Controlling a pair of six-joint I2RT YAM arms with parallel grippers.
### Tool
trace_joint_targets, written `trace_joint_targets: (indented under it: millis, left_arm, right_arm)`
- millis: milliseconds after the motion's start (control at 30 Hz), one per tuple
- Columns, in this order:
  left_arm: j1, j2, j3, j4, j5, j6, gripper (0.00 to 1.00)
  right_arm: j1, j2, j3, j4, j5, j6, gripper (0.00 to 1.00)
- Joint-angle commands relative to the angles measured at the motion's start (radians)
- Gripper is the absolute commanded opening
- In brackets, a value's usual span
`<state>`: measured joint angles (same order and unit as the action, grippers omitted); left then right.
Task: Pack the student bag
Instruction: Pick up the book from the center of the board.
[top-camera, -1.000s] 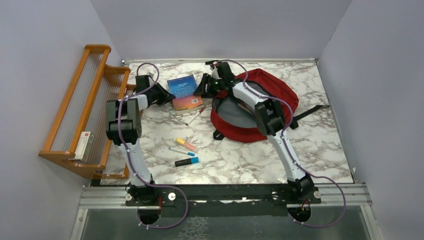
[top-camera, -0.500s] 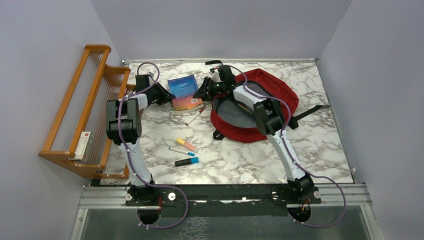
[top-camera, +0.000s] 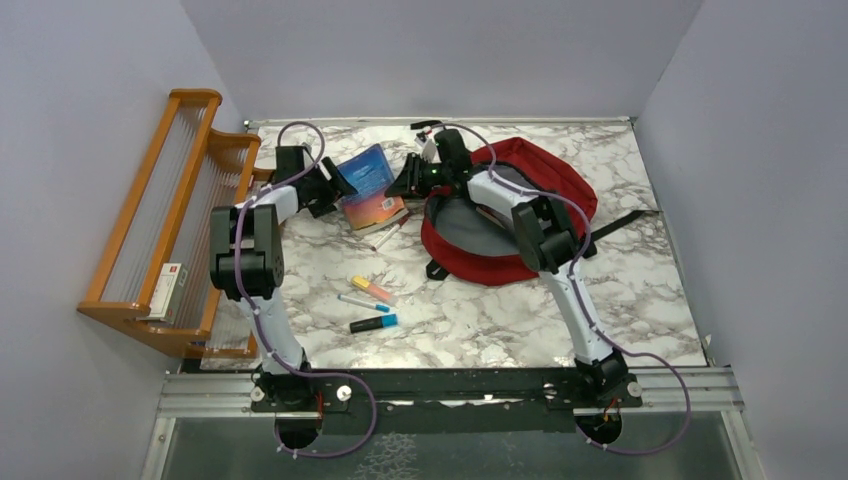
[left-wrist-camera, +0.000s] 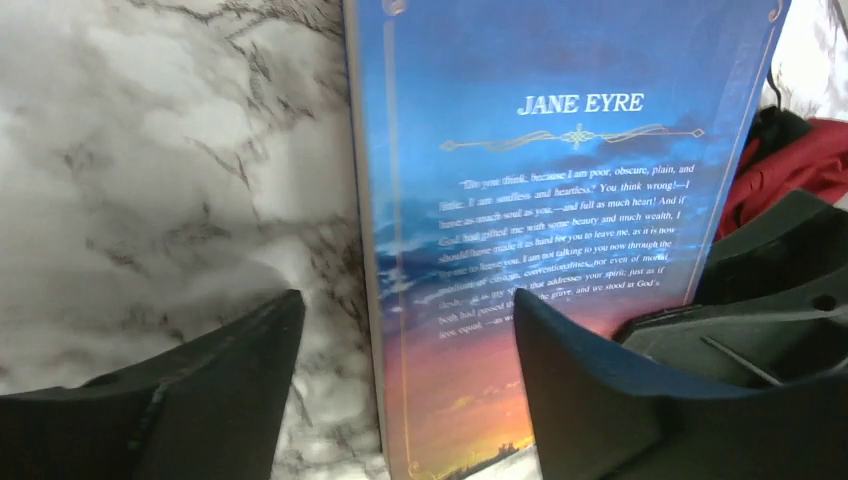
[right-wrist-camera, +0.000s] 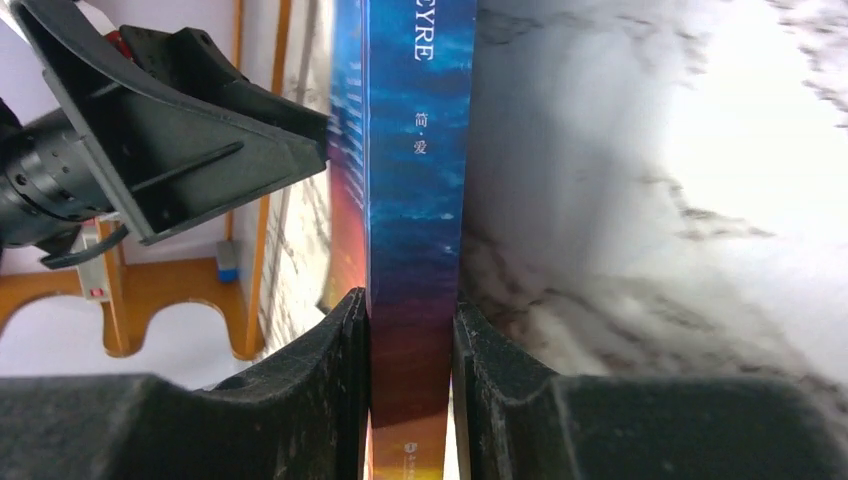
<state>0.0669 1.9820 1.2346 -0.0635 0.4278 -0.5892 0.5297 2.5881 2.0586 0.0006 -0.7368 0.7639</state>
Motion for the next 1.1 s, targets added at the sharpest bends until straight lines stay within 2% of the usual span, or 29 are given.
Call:
trace_joint_targets:
  millis: [0, 100, 300, 500, 633, 700, 833, 900, 1067]
  left_arm:
    - [-0.009, -0.197, -0.017, -0.127, -0.155, 0.065, 0.85]
    - [-0.010, -0.342, -0.055, -0.109, -0.214, 0.059, 0.98]
    - [-0.010, -0.563, -0.049, -0.114, -0.233, 0.151, 0.99]
    - [-0.010, -0.622, -0.043, -0.026, -0.011, 0.191, 0.99]
    - [-0.031, -0.637, -0.046, 0.083, 0.152, 0.196, 0.99]
    - [-0.063, -0.625, -0.010, 0.079, 0.190, 0.237, 0.99]
    - [-0.256, -0.615, 0.065, -0.014, 0.127, 0.466, 0.99]
    - [-0.336, -0.611, 0.082, -0.040, 0.112, 0.516, 0.99]
    - [-0.409, -0.625, 0.053, -0.043, 0.275, 0.582, 0.99]
  right_arm:
    - [0.021, -0.215, -0.047, 0.124, 0.029, -0.129, 0.01]
    - [0.013, -0.289, -0.064, 0.133, 0.056, -0.158, 0.01]
    - [-0.007, -0.442, -0.107, 0.113, 0.116, -0.234, 0.01]
    - [-0.049, -0.628, -0.216, 0.082, 0.136, -0.353, 0.01]
    - [-0.087, -0.800, -0.304, -0.016, 0.187, -0.492, 0.01]
    - [-0.097, -0.885, -0.353, -0.099, 0.225, -0.574, 0.00]
    - [-0.100, -1.045, -0.464, -0.215, 0.335, -0.707, 0.01]
    - [-0.100, -1.121, -0.527, -0.255, 0.368, -0.749, 0.01]
    - [-0.100, -1.266, -0.630, -0.373, 0.314, -0.832, 0.01]
